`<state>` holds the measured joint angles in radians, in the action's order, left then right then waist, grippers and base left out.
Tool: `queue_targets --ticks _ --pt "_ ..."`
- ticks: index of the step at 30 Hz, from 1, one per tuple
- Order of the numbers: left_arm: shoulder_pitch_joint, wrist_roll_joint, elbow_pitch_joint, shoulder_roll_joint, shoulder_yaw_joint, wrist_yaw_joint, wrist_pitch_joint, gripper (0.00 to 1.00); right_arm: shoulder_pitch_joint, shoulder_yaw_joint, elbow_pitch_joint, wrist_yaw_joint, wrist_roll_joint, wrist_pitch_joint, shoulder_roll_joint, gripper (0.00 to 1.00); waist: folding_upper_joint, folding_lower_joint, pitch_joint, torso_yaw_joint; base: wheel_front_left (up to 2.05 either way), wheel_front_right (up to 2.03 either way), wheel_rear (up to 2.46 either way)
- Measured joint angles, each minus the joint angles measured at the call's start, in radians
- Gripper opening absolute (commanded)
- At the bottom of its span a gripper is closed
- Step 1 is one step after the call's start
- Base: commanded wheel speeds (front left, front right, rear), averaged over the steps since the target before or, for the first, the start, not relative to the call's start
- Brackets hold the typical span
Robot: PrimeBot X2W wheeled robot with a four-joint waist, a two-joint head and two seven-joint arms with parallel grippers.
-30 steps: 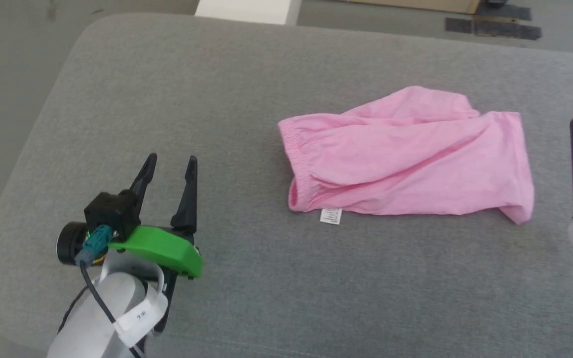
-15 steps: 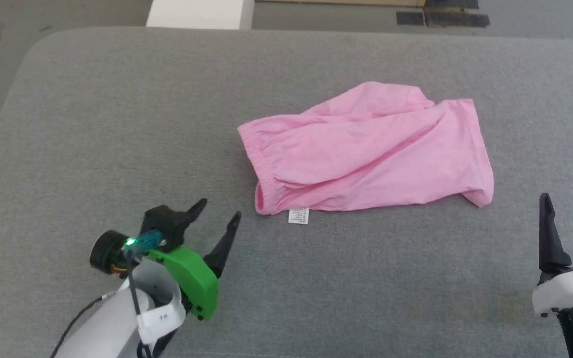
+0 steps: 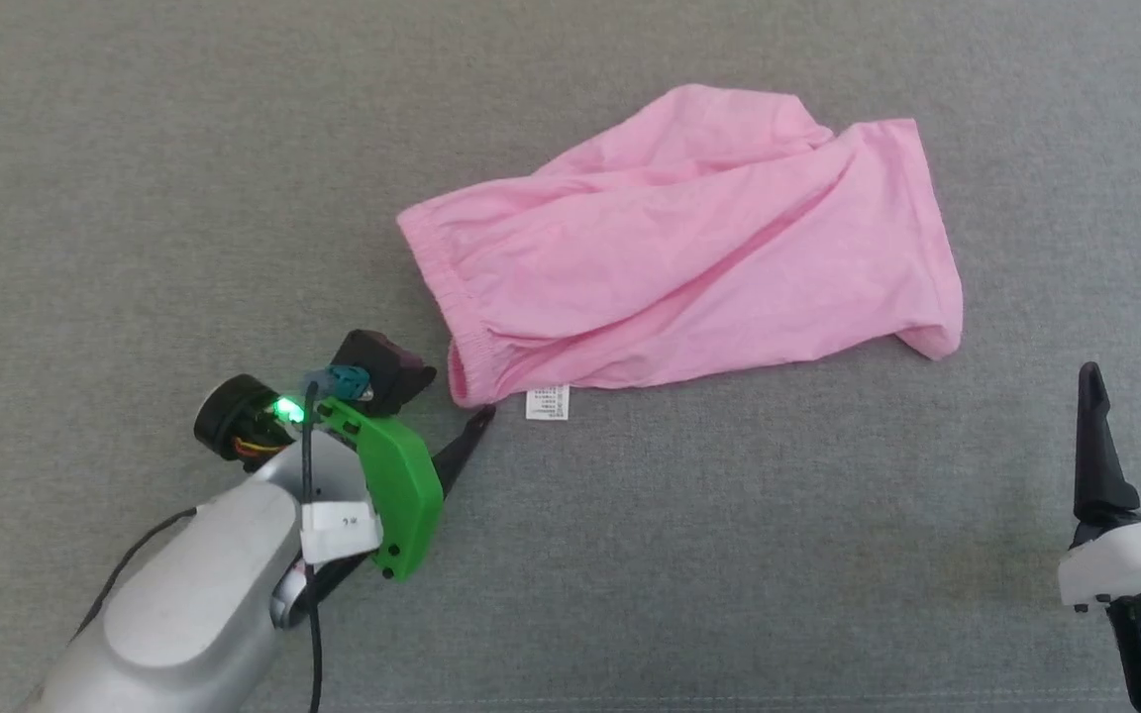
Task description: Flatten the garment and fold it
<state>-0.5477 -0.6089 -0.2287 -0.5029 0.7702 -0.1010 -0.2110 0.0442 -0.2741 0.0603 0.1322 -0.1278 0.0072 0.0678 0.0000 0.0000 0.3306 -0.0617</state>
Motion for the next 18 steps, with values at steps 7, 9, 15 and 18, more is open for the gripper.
queue_targets --ticks 7,9,15,18 --pt "-0.038 -0.009 -0.051 0.007 0.001 -0.005 0.001 1.0 0.008 -0.002 -0.003 0.0 0.006 -0.009 -0.007 1.0 0.0 0.0 0.041 -0.023 0.0 0.0 0.0" --pt "-0.043 -0.011 -0.057 0.012 0.0 -0.005 0.005 1.0 0.009 -0.003 -0.006 0.0 0.006 -0.009 -0.007 1.0 0.0 0.0 0.047 -0.025 0.0 0.0 0.0" --pt "-0.054 -0.046 -0.062 0.028 0.022 -0.014 0.011 0.0 0.009 -0.004 -0.013 0.0 0.018 -0.007 -0.01 1.0 0.0 0.0 0.048 -0.007 0.0 0.0 0.0" --pt "-0.053 -0.053 -0.067 0.033 0.033 -0.018 0.019 0.0 0.01 0.01 -0.014 0.0 0.023 -0.003 -0.006 1.0 0.0 0.0 0.037 0.003 0.0 0.0 0.0"
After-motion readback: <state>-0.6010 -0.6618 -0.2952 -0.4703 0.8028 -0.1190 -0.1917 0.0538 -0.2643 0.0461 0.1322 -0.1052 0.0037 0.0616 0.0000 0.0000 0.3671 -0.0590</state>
